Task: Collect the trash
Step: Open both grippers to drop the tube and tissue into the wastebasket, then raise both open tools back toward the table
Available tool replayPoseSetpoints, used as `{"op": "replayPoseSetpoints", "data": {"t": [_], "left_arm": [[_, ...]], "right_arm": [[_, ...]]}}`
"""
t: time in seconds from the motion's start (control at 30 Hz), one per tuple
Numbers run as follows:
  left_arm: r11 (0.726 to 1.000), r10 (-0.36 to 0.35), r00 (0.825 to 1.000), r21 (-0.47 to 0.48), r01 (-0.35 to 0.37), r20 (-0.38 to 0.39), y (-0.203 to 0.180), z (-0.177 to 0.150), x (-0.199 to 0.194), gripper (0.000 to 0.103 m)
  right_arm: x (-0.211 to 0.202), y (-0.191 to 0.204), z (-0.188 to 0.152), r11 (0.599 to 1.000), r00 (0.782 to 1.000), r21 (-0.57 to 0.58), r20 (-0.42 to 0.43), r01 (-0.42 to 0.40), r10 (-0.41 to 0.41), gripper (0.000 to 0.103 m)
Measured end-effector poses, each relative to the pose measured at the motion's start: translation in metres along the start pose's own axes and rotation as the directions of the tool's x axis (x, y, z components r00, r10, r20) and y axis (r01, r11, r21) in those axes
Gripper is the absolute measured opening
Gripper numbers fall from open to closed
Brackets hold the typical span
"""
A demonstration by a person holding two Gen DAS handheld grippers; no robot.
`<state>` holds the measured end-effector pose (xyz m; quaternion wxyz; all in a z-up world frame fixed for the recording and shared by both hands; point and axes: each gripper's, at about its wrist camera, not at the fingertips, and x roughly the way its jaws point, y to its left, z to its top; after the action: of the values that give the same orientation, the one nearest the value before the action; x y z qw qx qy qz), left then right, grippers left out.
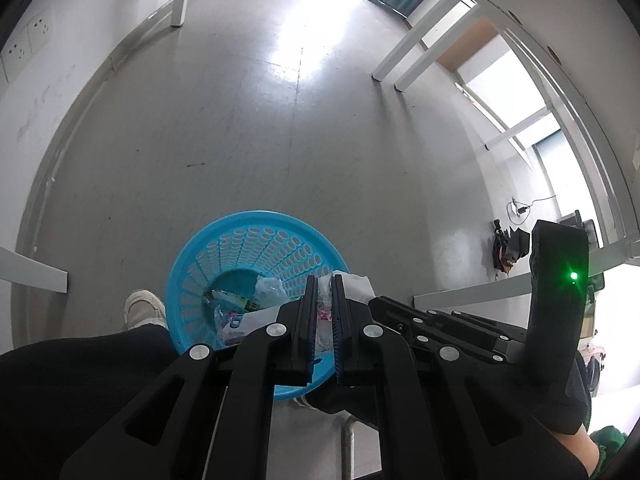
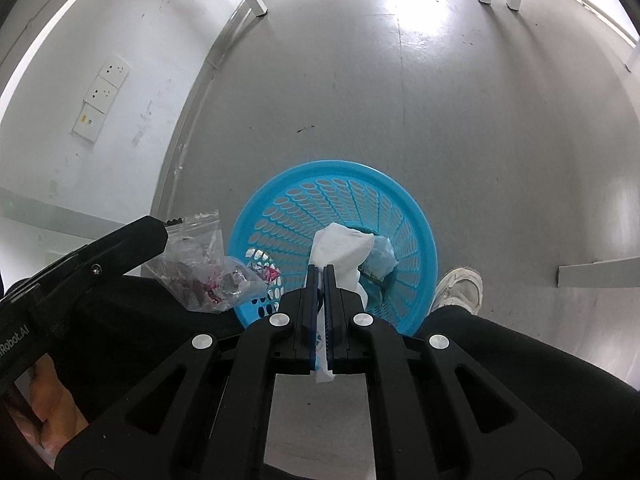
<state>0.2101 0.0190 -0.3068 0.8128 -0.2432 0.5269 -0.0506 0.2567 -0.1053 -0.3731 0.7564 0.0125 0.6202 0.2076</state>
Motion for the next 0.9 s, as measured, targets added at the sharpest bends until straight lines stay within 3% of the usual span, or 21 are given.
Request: {"op": "replayPoseSetpoints", "data": {"t": [0.2, 0.27, 0.3, 0.8, 0.9], "left_arm": [[1.000, -0.002, 1.000, -0.018, 0.002, -0.003, 0.003, 0.002, 0.000, 0.010], [0.999, 0.005, 1.000, -0.043, -0.005, -0.014, 0.007, 0.001, 0.001, 0.028], [0.999, 0.005, 1.000, -0.054, -0.006, -0.015, 0.009, 0.002, 0.002, 0.030], [0.997, 0.077, 0.997, -0.025, -0.076, 0.024, 0.003, -0.006, -0.015, 0.030], [0.985, 0.169, 0.985, 0.021, -0.170, 0.033, -0.005, -0.013, -0.022, 0.030]], "right_arm": [[0.001, -0.004, 0.000, 0.999, 1.000, 0.028, -0.012, 0.019, -0.019, 0.005], [0.002, -0.008, -0.002, 0.999, 1.000, 0.042, -0.015, 0.019, -0.018, 0.015], [0.004, -0.009, -0.003, 0.999, 0.999, 0.046, -0.024, 0.028, -0.027, 0.022], [-0.015, 0.005, -0.018, 0.999, 0.999, 0.000, 0.002, 0.054, -0.054, 0.034], [-0.028, 0.009, -0.025, 0.997, 0.997, -0.014, 0.019, 0.072, -0.072, 0.037]]}}
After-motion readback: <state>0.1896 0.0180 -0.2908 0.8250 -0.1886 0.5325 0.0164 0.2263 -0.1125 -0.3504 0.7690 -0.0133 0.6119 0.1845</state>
